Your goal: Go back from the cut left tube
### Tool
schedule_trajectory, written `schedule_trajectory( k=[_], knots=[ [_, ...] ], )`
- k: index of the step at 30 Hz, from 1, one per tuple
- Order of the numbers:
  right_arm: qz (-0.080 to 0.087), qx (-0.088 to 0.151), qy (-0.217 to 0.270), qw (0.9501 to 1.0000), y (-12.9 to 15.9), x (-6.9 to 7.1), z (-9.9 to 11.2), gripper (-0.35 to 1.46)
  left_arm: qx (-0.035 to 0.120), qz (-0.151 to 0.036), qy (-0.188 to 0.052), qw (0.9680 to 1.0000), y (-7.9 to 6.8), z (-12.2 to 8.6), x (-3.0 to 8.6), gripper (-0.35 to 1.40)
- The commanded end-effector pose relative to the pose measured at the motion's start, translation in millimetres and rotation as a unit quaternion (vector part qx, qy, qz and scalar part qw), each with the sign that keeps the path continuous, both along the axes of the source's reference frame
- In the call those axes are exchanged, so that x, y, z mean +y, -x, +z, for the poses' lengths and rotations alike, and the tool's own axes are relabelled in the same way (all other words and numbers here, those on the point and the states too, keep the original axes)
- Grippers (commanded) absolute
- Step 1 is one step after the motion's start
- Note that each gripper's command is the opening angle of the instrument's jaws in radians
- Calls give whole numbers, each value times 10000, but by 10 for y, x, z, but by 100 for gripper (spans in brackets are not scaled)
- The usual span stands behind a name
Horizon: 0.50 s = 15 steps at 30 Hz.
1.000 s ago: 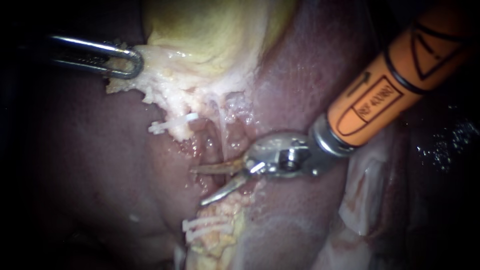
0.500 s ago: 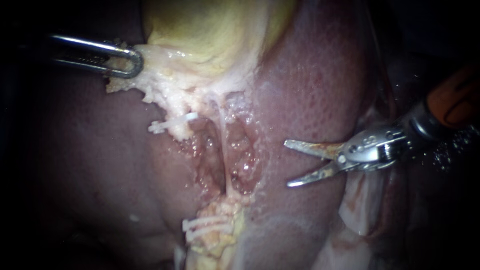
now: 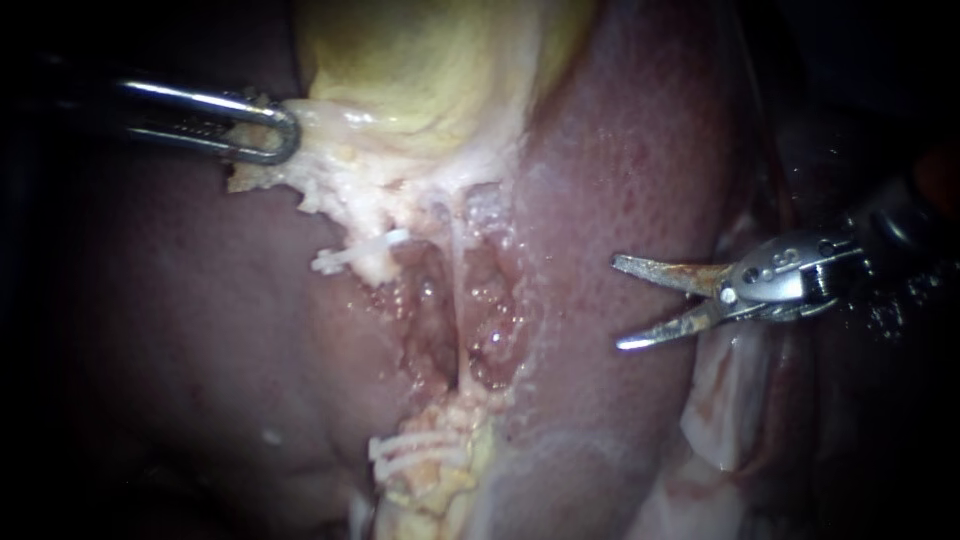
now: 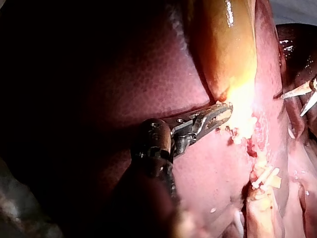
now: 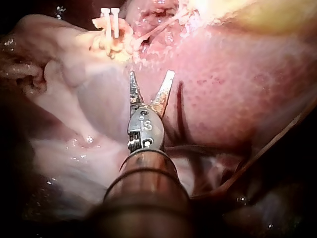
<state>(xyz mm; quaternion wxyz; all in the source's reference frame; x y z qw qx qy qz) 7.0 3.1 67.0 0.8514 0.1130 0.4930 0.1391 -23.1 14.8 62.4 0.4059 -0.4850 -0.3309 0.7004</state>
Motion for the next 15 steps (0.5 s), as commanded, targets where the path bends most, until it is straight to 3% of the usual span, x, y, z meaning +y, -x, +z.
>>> schedule_trajectory(
  k=[1, 6, 15],
  knots=[
    [2, 1, -2, 10000, 0, 0, 0, 143, -7, 1, 22, 10000, 3, 5, -1, -35],
    [2, 1, -2, 10000, 0, 0, 0, 143, 15, 41, -16, 10000, 9, 20, -6, -35],
    [-57, 54, -39, 10000, -2, -1, 0, 143, 6, 53, -20, 10000, 10, 20, -6, -35]
  ],
)
